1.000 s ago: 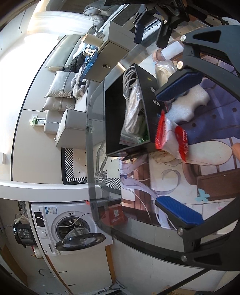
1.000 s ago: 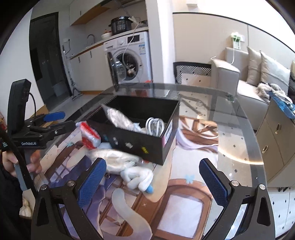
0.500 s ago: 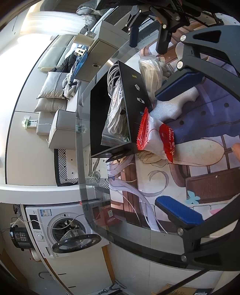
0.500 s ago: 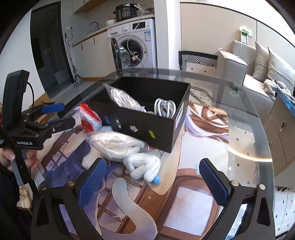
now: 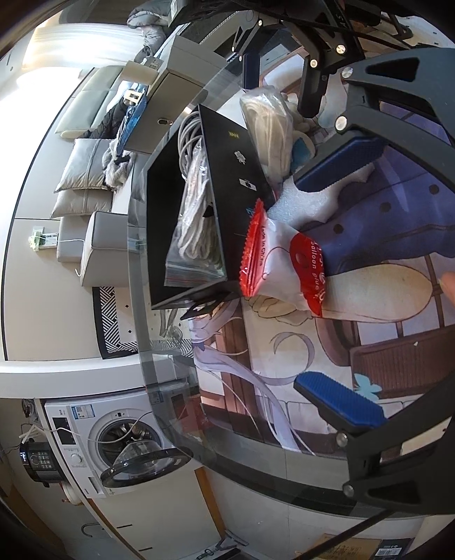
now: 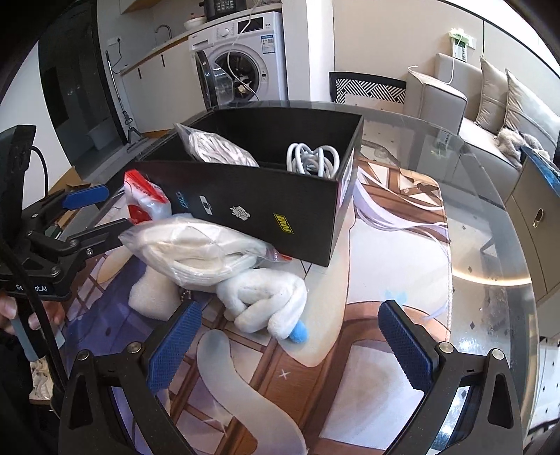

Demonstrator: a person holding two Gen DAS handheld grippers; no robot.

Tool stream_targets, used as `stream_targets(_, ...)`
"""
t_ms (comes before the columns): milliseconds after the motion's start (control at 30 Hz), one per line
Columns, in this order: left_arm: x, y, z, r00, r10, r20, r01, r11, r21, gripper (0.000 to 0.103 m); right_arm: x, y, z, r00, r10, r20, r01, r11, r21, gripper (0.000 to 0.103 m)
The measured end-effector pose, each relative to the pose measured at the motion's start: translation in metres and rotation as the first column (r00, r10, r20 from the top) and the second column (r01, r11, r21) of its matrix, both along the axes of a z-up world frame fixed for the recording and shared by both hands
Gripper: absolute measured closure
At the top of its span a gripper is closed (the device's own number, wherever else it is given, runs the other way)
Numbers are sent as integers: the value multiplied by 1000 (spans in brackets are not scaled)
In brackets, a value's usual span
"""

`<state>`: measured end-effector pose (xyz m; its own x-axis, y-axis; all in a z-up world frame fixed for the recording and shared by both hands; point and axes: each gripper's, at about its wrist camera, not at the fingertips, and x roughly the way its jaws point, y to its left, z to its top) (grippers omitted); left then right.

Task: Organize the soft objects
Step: 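Close the right tool on the white plush toy while the left tool approaches the red packet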

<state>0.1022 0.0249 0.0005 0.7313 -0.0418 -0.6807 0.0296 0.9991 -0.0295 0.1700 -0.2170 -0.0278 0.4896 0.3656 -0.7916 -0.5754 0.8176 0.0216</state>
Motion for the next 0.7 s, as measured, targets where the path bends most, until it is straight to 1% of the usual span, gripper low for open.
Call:
stream_targets(267, 1, 2, -6, 1000, 2, -16, -2, 1000, -2, 0, 6, 12, -13, 1000, -28, -14, 27, 998, -56, 1)
stream_targets(367, 1, 2, -7, 1000, 3, -20, -3, 1000, -4, 0, 6, 15, -16, 999, -39, -6, 38, 996, -77, 1)
stream_targets(633, 2, 2, -8, 1000, 0, -27, 0, 1000, -8, 0, 4, 21, -16, 999, -32, 1, 32, 997, -74, 1)
stream_targets(700, 3, 2, -8, 1000, 2, -31, -2, 1000, -11, 0, 3, 21, -15, 1000, -26, 10, 27, 997, -73, 3)
